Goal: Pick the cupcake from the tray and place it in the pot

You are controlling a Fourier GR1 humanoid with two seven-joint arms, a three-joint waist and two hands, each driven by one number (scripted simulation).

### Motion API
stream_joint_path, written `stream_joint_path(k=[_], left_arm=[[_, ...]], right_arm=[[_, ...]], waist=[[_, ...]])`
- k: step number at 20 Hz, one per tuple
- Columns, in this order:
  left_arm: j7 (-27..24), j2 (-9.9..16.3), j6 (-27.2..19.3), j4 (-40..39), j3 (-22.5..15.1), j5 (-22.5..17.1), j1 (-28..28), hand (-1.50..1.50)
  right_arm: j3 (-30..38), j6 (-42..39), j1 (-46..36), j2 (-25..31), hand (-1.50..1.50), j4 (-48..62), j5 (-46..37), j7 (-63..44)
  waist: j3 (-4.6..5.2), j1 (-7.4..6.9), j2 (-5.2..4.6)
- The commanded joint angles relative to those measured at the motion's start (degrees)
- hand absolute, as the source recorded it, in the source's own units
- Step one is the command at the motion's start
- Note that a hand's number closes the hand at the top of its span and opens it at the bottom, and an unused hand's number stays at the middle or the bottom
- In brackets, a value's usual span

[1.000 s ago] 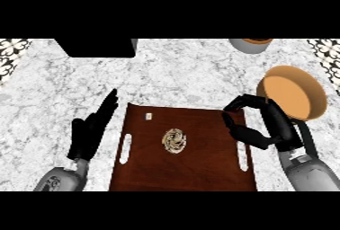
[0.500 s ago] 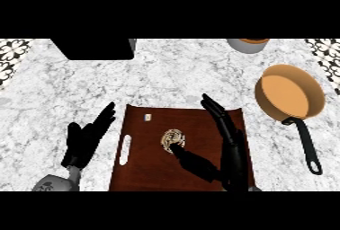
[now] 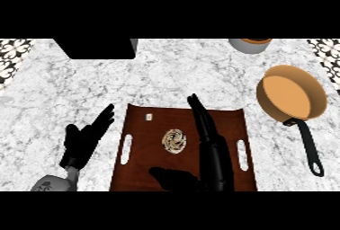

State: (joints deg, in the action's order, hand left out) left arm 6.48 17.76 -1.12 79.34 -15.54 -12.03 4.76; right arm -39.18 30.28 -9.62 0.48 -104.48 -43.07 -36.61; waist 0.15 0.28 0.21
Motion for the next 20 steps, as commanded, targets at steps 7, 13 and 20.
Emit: stream_joint_path(k=[7, 13, 20], left_arm=[[-0.36, -2.20, 0.98, -1.22, -0.44, 1.59, 0.10, 0.00], [-3.85, -3.26, 2.26, -6.69, 2.38, 2.99, 2.53, 0.00], [2.63, -5.39, 2.72, -3.54, 4.25, 3.82, 4.00, 0.00]], right_arm=[[-0.77, -5.86, -9.21, -0.48, -1.50, 8.98, 12.24, -16.54], [1.79, -11.71, -9.71, -0.48, -1.50, 18.32, 17.10, -10.37], [2.53, -7.61, -2.34, -0.44, -1.50, 19.32, 11.09, -1.94]], waist=[[-0.13, -0.94, -0.35], [-0.14, -0.38, -0.31], [-0.15, -0.17, -0.19]])
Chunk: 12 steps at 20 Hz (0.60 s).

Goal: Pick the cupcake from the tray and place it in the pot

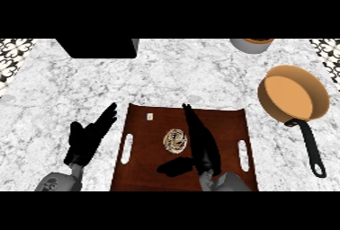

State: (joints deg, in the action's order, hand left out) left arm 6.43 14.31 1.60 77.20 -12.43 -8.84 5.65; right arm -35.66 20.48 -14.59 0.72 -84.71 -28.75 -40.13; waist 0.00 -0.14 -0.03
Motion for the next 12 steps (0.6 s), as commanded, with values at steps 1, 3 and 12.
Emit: stream_joint_path(k=[1, 3, 12], left_arm=[[-1.26, 0.01, 2.73, -1.50, 2.89, 0.02, 0.49, 0.00], [-0.11, -2.51, 0.81, -2.25, 1.43, 2.78, 1.14, 0.00], [2.95, -1.61, 2.12, 2.34, 2.66, 3.26, -0.08, 0.00]], right_arm=[[2.74, -2.64, 1.99, 1.46, -1.50, -6.15, -2.09, -1.07], [2.75, 0.45, 6.40, 0.84, -1.50, -0.23, -0.39, 9.03], [9.58, -3.43, 9.28, 0.27, -1.50, 1.90, 13.96, 26.68]], waist=[[0.01, 0.24, 0.08], [0.00, 0.19, 0.04], [-0.03, 0.07, 0.02]])
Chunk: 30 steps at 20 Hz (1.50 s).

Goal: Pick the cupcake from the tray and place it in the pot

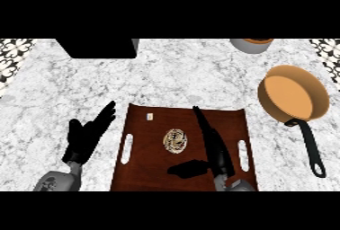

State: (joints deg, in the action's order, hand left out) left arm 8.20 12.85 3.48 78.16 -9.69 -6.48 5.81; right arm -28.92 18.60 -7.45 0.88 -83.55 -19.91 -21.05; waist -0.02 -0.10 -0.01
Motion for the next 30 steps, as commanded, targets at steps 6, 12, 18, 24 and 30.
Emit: stream_joint_path(k=[6, 12, 18, 24, 30], left_arm=[[1.90, -2.02, 0.58, 1.73, 1.54, 0.95, 0.15, 0.00], [1.43, -2.02, 2.63, 0.95, 2.35, 1.35, 0.27, 0.00], [1.54, -3.04, 1.77, -0.14, 2.09, 2.75, 1.76, 0.00], [-0.35, -2.18, 3.84, -0.99, 3.42, 2.41, 0.68, 0.00], [-0.20, -2.26, 4.72, -2.91, 4.89, 1.89, 1.99, 0.00]], right_arm=[[0.69, 3.39, -0.20, -0.87, -1.50, 6.97, 14.48, 12.32], [-2.28, 6.16, -5.52, -0.88, -1.50, 23.34, 28.48, 26.17], [-8.59, 7.72, -10.52, -0.86, 1.50, 32.90, 23.30, 30.65], [-7.88, 6.74, -8.35, -0.84, 1.50, 37.23, 36.45, 43.60], [-13.36, 11.42, -10.33, -0.82, 1.50, 38.45, 42.32, 52.14]], waist=[[0.01, -0.02, -0.01], [-0.02, -0.43, -0.11], [0.00, -0.82, -0.19], [-0.09, -1.28, -0.40], [-0.06, -1.14, -0.33]])
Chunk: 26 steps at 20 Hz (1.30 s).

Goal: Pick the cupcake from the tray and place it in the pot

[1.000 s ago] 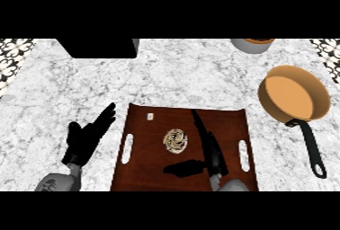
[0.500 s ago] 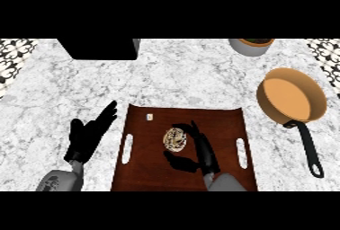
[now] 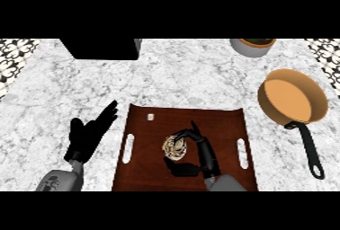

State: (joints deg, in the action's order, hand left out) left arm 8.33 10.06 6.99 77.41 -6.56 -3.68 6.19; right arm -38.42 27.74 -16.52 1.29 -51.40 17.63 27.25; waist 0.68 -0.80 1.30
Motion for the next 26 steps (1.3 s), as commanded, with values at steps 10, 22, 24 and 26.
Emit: stream_joint_path(k=[10, 22, 24, 26], left_arm=[[-0.96, 0.38, -0.89, 1.43, 1.67, 0.11, -3.66, 0.00], [-0.45, 0.35, 0.61, 1.60, 1.21, -0.31, -1.43, 0.00], [-1.09, 0.83, 0.99, 1.13, 1.50, -0.27, -1.70, 0.00], [1.34, 0.18, 1.17, 1.51, 0.73, -0.34, 0.79, 0.00]], right_arm=[[10.76, -27.31, 0.57, 36.24, 1.50, 0.59, 7.63, 11.68], [22.63, -56.64, -0.25, 64.03, 1.50, 19.48, 10.22, 34.15], [22.98, -57.84, 1.15, 65.33, 1.50, 20.93, 9.54, 37.53], [23.57, -55.17, -3.46, 66.20, 1.50, 21.54, 7.96, 36.33]], waist=[[-0.88, 3.53, -1.42], [-1.30, -0.01, -2.34], [-1.31, 0.48, -2.23], [-1.25, -1.01, -2.36]])
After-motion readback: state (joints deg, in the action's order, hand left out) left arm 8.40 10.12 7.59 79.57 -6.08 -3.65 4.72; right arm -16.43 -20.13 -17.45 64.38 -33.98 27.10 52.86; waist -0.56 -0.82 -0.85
